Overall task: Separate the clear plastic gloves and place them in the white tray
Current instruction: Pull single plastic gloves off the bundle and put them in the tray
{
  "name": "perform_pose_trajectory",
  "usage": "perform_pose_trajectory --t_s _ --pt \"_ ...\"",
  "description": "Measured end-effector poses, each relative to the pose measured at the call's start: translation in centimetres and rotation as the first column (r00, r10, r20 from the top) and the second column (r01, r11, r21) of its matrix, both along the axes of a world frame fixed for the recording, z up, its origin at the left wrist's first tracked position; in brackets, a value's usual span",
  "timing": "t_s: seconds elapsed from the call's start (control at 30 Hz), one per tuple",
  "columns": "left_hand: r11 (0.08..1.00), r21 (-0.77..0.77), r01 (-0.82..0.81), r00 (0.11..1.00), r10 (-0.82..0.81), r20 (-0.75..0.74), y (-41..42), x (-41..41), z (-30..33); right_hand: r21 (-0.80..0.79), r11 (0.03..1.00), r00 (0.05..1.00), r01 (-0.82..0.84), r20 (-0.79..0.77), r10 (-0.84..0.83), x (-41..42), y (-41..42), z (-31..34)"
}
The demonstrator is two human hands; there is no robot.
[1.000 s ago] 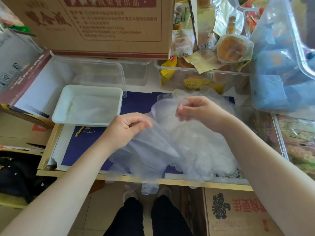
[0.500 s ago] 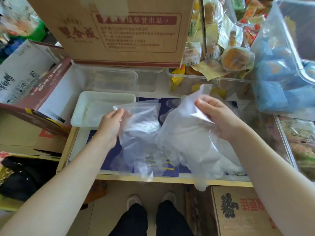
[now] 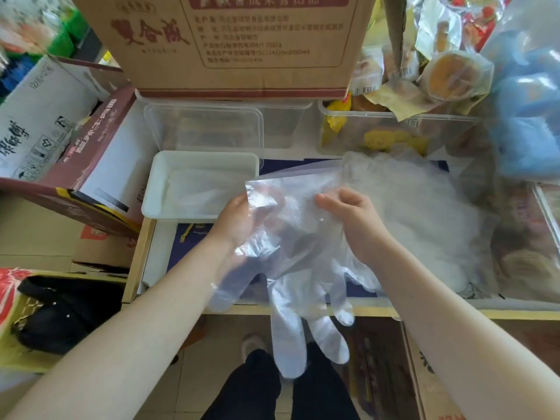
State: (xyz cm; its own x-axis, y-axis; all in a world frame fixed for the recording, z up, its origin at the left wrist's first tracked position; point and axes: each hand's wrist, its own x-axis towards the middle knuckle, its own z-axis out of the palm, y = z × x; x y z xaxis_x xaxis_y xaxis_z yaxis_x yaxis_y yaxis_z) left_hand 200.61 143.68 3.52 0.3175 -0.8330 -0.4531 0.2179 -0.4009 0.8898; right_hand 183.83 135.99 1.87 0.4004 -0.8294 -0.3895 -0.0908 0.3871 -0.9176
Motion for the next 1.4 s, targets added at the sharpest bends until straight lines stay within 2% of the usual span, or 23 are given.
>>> perform_pose_trajectory --t_s 0.17,0.33,0.4,0.47,0.53,0.67,0.87,1.03,1.13,1.2,1.3,1.4 --pt "0.999 0.035 0.001 0.977 0.006 -0.212 0.2 0.4 -0.6 -0.079 0.995 0.994 0.067 -0.083 -0.074 0.5 0.4 -0.4" --pt "0.996 -0.003 0.094 0.971 -0.092 -0.22 0.7 1.3 -0.6 -0.227 0.97 0.986 0.091 -0.114 -0.119 0.4 0.6 -0.3" --pt "0.983 -0.021 0.183 0.981 -0.184 -0.057 0.9 1.1 -0.6 -0.279 0.952 0.982 0.123 -0.105 -0.158 0.4 0.8 -0.2" --pt "0.967 0.004 0.254 0.941 -0.248 0.229 0.9 1.1 -0.9 -0.298 0.943 0.978 0.151 -0.091 -0.185 0.5 1.0 -0.1" --pt "0.961 0.015 0.276 0.897 -0.263 0.356 0.6 1.0 -1.0 -0.267 0.951 0.976 0.155 -0.11 -0.19 0.3 1.0 0.0" --pt "0.953 0.01 0.302 0.917 -0.293 0.27 0.2 1.7 -1.0 -0.269 0.961 0.973 0.066 -0.194 -0.122 -0.3 0.3 0.4" --pt "0.955 -0.094 0.28 0.953 -0.265 0.148 -0.7 1.3 -1.1 -0.248 0.967 0.984 -0.064 -0.18 0.019 -0.5 0.2 1.1" --pt "0.936 -0.119 0.331 0.93 -0.302 0.209 -1.4 0.6 -0.8 -0.223 0.973 0.992 -0.059 -0.126 0.031 -0.5 0.0 1.8" --pt "0.959 -0.115 0.258 0.96 -0.241 0.144 -1.9 0.7 -0.7 -0.196 0.98 0.996 -0.045 -0.085 0.029 -1.2 -0.4 2.2" --pt "0.967 -0.117 0.226 0.956 -0.198 0.216 -2.2 0.8 -1.0 -0.183 0.977 0.992 -0.106 -0.081 0.092 -1.6 -0.6 2.5" --pt "0.976 -0.142 0.165 0.968 -0.133 0.213 -2.7 0.6 -1.1 -0.174 0.973 0.987 -0.149 -0.089 0.135 -1.7 -1.0 2.4" --pt "0.988 -0.133 0.075 0.994 -0.064 0.084 -3.0 0.2 -1.1 -0.195 0.975 0.987 -0.103 -0.144 0.076 -1.5 -1.5 2.0"
